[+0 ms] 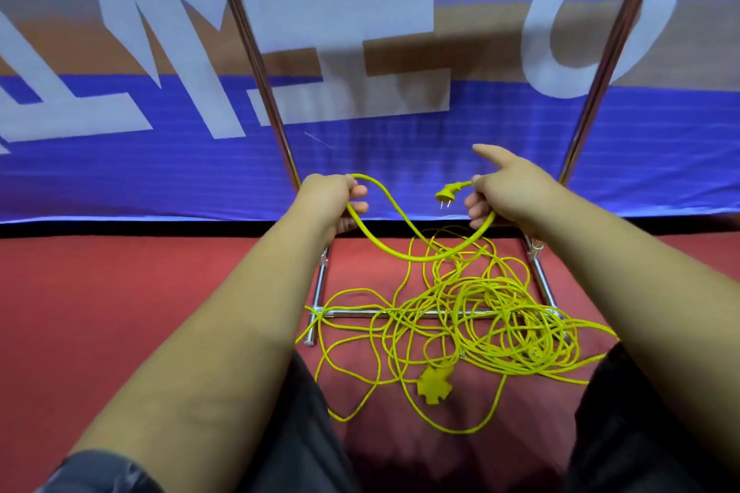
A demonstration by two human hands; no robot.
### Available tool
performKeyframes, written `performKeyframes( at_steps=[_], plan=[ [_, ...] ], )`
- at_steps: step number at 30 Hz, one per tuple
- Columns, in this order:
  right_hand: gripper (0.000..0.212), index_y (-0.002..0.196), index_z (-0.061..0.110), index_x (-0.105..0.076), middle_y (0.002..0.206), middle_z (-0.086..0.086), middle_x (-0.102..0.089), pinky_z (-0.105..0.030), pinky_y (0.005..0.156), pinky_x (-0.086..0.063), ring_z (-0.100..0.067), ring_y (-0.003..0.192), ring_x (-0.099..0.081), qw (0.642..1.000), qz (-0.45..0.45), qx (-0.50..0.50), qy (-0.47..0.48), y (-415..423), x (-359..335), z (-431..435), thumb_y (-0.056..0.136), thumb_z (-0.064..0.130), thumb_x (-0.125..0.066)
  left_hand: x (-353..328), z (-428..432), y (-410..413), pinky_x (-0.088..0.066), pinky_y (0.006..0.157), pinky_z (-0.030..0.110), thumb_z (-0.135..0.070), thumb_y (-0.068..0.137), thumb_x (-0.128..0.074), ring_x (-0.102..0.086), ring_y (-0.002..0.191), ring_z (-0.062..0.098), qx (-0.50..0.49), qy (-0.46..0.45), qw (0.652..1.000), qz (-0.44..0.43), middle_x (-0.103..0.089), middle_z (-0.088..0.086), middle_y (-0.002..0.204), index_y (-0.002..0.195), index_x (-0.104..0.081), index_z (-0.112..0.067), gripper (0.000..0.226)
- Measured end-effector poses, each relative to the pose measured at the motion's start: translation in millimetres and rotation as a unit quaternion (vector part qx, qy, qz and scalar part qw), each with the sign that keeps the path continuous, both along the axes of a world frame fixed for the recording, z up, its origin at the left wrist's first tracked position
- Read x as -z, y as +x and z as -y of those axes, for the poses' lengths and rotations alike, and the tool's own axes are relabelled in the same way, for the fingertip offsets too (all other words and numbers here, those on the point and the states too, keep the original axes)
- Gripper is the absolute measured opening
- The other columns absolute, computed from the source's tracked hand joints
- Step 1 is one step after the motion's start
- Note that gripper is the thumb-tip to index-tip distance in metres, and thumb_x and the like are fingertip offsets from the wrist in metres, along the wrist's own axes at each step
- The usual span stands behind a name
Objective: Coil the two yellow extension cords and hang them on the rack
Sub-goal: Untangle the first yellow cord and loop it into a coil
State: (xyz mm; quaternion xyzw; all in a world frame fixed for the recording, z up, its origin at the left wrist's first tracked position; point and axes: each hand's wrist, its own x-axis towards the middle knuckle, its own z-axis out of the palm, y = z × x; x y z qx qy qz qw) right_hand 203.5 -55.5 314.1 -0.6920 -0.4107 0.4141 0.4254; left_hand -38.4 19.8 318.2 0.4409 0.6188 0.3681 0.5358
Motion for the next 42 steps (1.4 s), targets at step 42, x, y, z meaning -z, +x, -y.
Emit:
performKeyframes(
  at_steps=[42],
  plan=[
    [0.03,0.119,0.008,-0.06,0.071,0.001,-0.048,-0.019,0.04,-0.03,-0.008,0.048,-0.031,0.968,-0.228,-0.102,0.019,-12.9,2.5,4.4,0.114,0.035,-0.048,27.8,-23.3,29.8,-0.048,0.106,0.041,-0.042,0.088,-0.075,-0.055,0.124,0.018,0.28,0.357,0.841,-0.295,-0.053,-0.006,0.14,0.148,-0.043,-0.036,0.069]
  ],
)
